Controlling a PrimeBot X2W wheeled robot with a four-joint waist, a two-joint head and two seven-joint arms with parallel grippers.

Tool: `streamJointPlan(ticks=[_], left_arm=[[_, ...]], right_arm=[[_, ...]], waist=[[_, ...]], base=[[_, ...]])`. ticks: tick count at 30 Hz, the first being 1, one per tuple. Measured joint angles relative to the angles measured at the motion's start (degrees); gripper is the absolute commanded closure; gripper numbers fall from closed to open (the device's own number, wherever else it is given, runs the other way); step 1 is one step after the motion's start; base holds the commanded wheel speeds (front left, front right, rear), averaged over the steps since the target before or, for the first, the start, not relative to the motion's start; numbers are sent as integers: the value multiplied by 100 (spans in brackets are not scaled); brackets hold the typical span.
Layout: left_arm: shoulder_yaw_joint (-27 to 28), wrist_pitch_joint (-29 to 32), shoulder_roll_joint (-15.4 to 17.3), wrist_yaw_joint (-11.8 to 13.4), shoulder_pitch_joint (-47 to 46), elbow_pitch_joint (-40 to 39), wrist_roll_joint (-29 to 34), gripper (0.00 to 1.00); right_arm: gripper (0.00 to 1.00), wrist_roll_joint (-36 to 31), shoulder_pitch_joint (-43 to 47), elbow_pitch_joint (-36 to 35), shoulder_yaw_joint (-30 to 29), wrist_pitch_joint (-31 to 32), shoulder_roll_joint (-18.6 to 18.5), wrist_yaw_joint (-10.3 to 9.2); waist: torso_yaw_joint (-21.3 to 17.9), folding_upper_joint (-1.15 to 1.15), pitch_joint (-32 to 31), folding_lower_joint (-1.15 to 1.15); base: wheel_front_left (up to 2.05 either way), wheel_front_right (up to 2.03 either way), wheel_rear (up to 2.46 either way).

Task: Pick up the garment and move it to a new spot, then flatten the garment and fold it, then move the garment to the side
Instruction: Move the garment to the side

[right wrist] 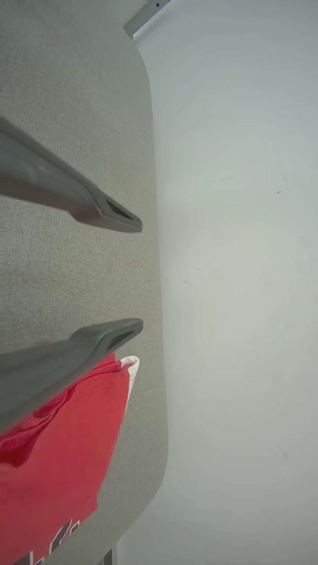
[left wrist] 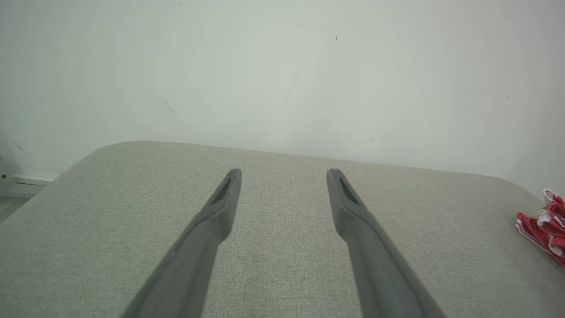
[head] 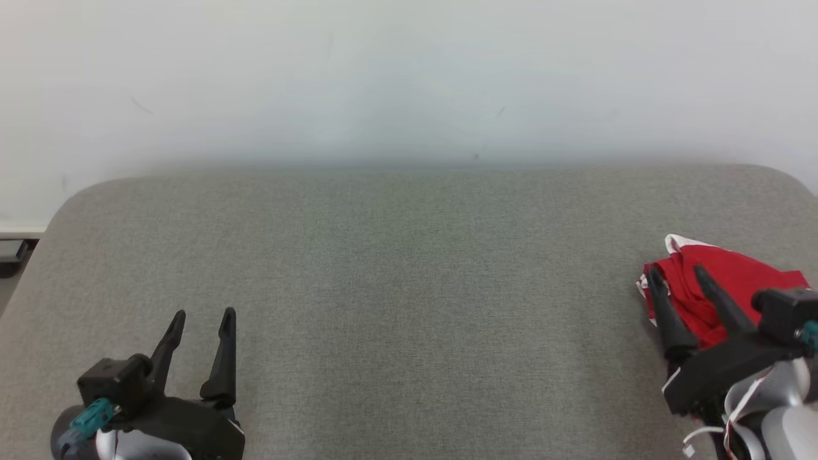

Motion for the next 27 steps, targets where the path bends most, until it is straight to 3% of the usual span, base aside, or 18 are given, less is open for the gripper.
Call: streamJointPlan(ticks=[16, 27], left_arm=[[301, -68, -25, 9, 238, 38, -97, 0], [336, -8, -44, 10, 346, 58, -154, 0]], right_arm=[[0, 149, 620, 153, 8, -740, 514, 18], [0, 143, 591, 363, 156, -891, 517, 144]], waist=[[-174, 0, -106, 1], [-155, 0, -80, 1]], base=[[0, 0, 0], [0, 0, 0]])
